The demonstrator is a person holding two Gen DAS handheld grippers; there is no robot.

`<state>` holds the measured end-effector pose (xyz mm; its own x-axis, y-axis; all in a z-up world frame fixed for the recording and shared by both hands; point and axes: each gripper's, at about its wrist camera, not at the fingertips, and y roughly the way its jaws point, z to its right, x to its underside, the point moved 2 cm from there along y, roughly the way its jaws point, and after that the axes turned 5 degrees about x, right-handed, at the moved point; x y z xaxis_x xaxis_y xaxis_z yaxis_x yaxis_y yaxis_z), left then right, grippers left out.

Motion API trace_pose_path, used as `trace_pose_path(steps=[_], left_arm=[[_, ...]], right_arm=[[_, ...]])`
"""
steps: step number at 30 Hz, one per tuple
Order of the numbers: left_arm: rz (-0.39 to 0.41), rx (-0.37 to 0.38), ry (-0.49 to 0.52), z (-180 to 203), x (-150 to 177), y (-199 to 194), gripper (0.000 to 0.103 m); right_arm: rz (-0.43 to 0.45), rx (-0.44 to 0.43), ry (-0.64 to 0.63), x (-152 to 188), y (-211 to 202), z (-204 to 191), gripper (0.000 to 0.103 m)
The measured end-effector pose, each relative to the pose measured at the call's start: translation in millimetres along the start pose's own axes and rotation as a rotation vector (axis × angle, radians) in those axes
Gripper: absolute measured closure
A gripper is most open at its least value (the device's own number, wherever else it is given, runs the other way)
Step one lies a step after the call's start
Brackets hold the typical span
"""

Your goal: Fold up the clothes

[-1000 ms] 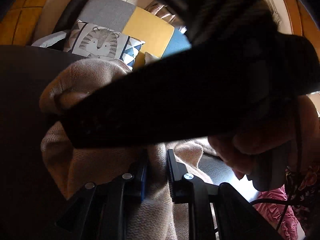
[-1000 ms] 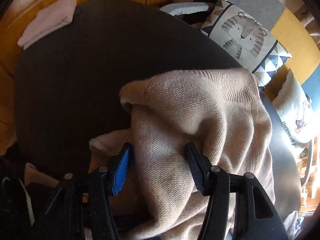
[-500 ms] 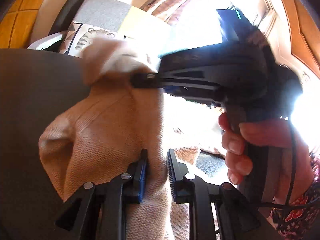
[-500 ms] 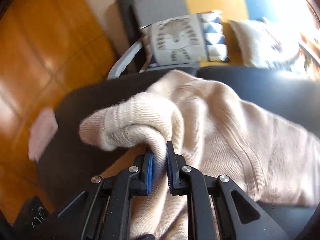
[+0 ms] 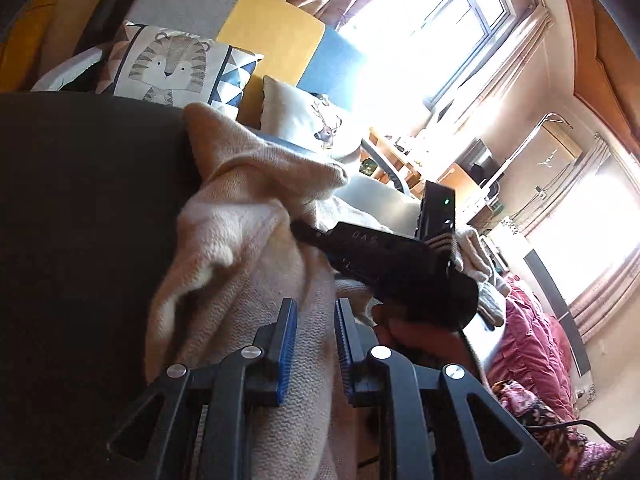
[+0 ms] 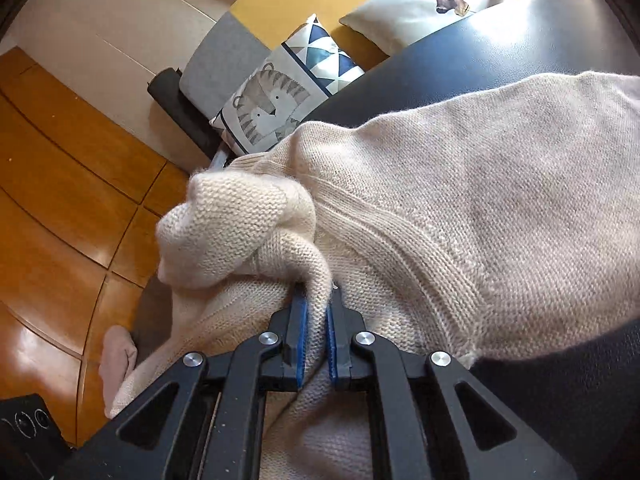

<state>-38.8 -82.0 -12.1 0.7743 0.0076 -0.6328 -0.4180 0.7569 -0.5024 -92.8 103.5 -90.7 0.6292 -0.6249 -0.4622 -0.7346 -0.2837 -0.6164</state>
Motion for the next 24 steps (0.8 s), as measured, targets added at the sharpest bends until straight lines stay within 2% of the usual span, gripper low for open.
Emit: trace_pose_path(steps=[3,10,15,18,20,24], left_arm=[[-0.040,0.007,-0.004,-15.3,-0.8,-3.7,0.083],[-0.133,0.022,-0.015,-51.1,-2.8,-12.6,0.079],[-0.200,0.033,-0.022,-76.6,-4.3,-19.0,0.071],[-0.257,-0.006,0.028,-78.0,9.2,-23.2,0.070],[-0.291,-0.009,0.028,-82.4,16.2,-25.8,0.070],[-0.289,0.044,-0.040,-86.9,18.7,-26.5,0.069]], right_arm=[[0.002,-0.036,0.032,-2.4,1.0,1.2,0.098],[0.005,-0.045,0.033,-0.1,-1.2,1.1,0.098],[0.004,-0.055,0.037,-0.5,-0.4,1.8,0.097],[0.005,-0.056,0.038,2.0,2.3,3.3,0.097],[0.005,-0.058,0.038,3.1,2.1,3.9,0.097],[0.005,-0.060,0.038,3.7,5.8,4.4,0.097]])
